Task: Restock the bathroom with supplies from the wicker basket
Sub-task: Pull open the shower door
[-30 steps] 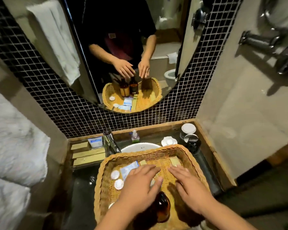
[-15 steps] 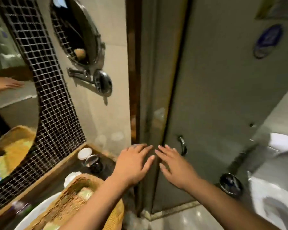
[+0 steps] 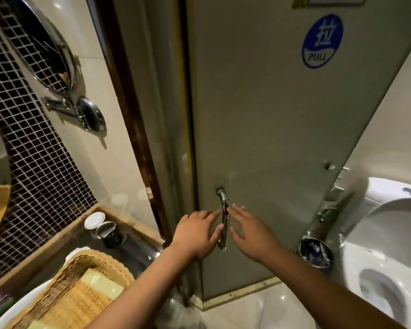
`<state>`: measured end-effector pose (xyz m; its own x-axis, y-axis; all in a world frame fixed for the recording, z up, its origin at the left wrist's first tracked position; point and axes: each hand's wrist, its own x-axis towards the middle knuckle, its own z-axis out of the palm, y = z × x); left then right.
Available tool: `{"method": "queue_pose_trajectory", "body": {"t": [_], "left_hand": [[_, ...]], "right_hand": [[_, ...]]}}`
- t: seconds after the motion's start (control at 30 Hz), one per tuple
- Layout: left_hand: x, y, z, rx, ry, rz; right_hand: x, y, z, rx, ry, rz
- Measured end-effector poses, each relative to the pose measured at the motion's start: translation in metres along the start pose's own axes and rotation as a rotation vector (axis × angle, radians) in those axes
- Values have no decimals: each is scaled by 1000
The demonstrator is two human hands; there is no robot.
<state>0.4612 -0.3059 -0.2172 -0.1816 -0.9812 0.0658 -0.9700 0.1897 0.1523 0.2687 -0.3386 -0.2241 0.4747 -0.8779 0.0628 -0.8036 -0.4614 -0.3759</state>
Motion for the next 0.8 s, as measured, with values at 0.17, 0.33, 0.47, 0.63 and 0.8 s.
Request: {"method": "queue_pose_trajectory", "body": {"t": [0.17,0.33,0.47,0.63,0.8], "left_hand": [[17,12,7,-23,-141,-77],[35,19,9,-32,-157,-145],[49,26,14,-44,-33,-104],[49,28,24,59,-22,-23],[30,20,26,164,-43,69]], "right_hand": [[34,5,9,492,-43,301],[72,10,22,724,-129,386],[79,14,26,746,-84,412],[79,12,39,660,-31,402],[59,18,46,571,-2,372]]}}
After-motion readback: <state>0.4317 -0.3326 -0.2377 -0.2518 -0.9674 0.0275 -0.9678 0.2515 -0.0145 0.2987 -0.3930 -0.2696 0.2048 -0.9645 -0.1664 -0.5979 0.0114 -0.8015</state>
